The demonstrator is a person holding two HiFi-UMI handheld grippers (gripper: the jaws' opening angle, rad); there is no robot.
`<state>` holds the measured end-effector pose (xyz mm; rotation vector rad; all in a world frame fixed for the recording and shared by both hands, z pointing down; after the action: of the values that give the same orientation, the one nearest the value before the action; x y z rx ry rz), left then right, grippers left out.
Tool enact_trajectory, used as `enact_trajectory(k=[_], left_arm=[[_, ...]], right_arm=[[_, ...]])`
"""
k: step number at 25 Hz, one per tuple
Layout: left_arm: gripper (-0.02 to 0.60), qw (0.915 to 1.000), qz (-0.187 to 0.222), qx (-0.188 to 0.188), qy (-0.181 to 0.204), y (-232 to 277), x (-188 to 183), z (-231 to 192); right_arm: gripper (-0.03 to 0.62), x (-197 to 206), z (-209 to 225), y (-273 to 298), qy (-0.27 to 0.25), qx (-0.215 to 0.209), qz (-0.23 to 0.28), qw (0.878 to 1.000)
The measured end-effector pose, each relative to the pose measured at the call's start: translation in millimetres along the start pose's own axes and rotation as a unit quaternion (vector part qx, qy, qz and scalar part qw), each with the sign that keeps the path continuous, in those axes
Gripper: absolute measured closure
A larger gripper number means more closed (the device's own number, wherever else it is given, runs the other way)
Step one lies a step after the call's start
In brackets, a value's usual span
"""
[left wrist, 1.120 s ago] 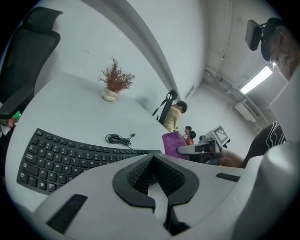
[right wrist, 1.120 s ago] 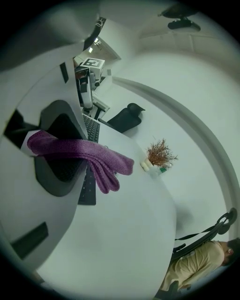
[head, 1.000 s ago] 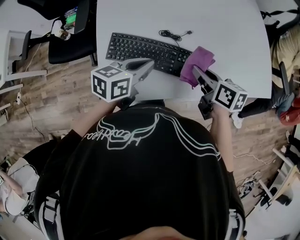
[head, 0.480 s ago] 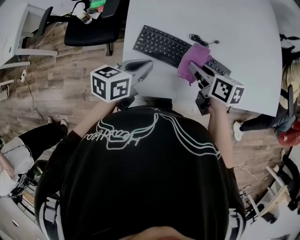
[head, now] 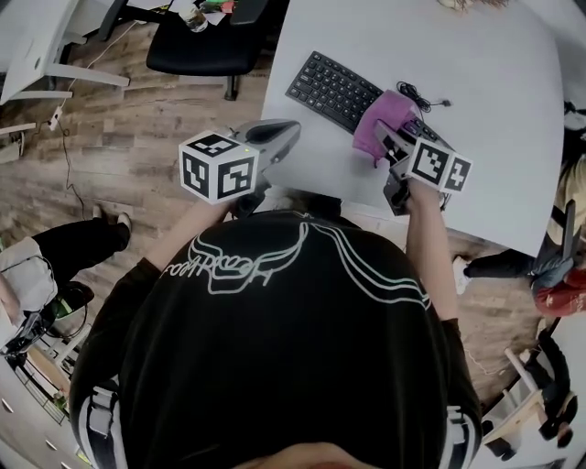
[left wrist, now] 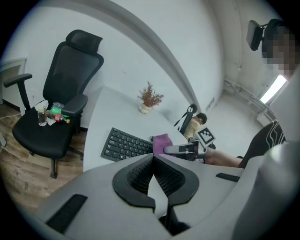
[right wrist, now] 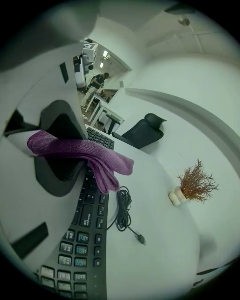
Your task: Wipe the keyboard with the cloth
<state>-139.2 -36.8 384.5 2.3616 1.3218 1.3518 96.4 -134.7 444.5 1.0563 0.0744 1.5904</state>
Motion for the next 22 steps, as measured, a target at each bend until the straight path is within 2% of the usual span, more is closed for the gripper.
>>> enact_trajectory(k=[9,22], left_arm=[[0.577,0.9998,0.007,-0.009,-0.014,5.3,5.4,8.6],[0.577,0.9998,-0.009,0.019,-0.006,24.8,3.3,2.8]], right_arm=[[0.534,7.3,18.8,-0.2,0.004,0.011,-0.03,0.999],[0.533,21.1,35.0,-10.5,0.013,0.038,-0.039,0.998]])
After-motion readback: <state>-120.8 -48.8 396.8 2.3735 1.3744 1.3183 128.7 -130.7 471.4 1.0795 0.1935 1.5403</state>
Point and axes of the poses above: the fingertips, and each gripper's own axes: y forward along the fingers, z to its right, x out of its underside, the point moved 7 cm from there along -y, backward along the fingers, and after that the axes turned 5 degrees about -y, right-handed, at the moved point
